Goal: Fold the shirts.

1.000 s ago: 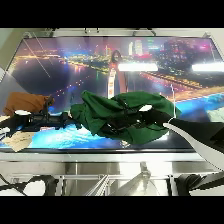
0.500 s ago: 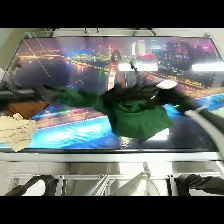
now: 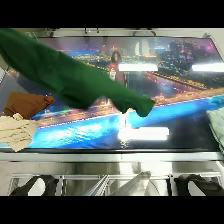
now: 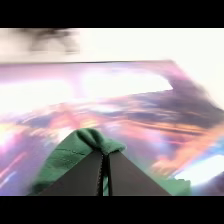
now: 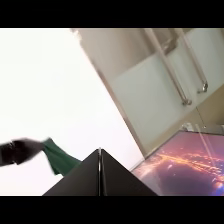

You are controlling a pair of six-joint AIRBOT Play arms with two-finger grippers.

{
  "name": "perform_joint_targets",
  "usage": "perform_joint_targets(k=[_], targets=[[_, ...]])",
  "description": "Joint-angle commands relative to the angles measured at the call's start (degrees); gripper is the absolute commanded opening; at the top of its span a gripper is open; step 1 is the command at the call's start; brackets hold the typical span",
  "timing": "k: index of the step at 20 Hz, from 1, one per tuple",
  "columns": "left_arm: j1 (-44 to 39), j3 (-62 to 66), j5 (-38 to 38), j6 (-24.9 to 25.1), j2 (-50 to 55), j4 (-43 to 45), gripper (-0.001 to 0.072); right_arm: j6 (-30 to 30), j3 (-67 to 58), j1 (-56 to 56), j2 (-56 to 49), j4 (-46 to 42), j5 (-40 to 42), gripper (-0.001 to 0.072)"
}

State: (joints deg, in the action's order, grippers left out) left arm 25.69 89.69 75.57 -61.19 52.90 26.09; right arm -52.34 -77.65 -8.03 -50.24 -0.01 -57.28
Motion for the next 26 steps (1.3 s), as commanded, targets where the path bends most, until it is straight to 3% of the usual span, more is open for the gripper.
perform_joint_targets(k=[1,4,7,13,14,15,16,17,18,22,23,24,26], targets=[[-6.4,4.4,3.0,-2.6,3.6,-0.3,0.0016,-4.2,-0.6,-1.6,1.0,-4.9,-8.2,0.002],[-14.1,4.4,7.4,-3.9,9.0,0.8,0.0016,-8.9,0.3,0.6,-1.9,-16.0,-13.2,0.002],[-22.6,4.4,12.6,-7.1,15.5,7.4,0.0017,-14.6,4.0,2.3,-5.0,-28.3,-15.7,0.002],[-41.4,4.4,16.0,-7.9,30.0,11.8,0.0017,-15.0,17.4,2.9,-12.1,-29.8,-15.6,0.002],[-44.1,4.4,15.7,-7.7,32.6,12.0,0.0151,-15.0,19.1,3.2,-13.4,-29.8,-15.6,0.0021],[-46.0,4.4,15.8,-7.7,35.1,12.6,0.0482,-15.0,20.2,3.8,-14.5,-29.8,-15.7,0.0023],[-47.0,4.4,15.7,-8.2,37.2,14.2,0.0685,-14.4,20.9,4.8,-15.6,-29.8,-15.7,0.0075],[-46.9,4.4,16.2,-9.2,39.0,16.1,0.0706,-13.5,21.1,5.9,-16.6,-29.9,-15.7,0.0264],[-46.0,4.4,17.6,-10.3,40.2,17.9,0.0707,-13.4,21.1,7.2,-17.5,-29.8,-15.7,0.0392],[-36.4,3.8,24.0,-13.1,41.4,20.9,0.0706,-12.0,21.1,12.6,-22.1,-30.1,-13.9,0.0393],[-32.9,1.9,23.5,-13.0,40.2,21.0,0.0706,-12.0,21.4,14.0,-23.8,-30.1,-13.8,0.0432],[-29.2,-0.9,22.7,-12.7,38.7,21.1,0.0706,-12.0,22.2,15.4,-25.5,-30.1,-13.7,0.059],[-20.5,-8.5,20.7,-11.9,34.9,26.4,0.0706,-12.4,24.0,17.2,-29.2,-30.1,-13.5,0.0614]])
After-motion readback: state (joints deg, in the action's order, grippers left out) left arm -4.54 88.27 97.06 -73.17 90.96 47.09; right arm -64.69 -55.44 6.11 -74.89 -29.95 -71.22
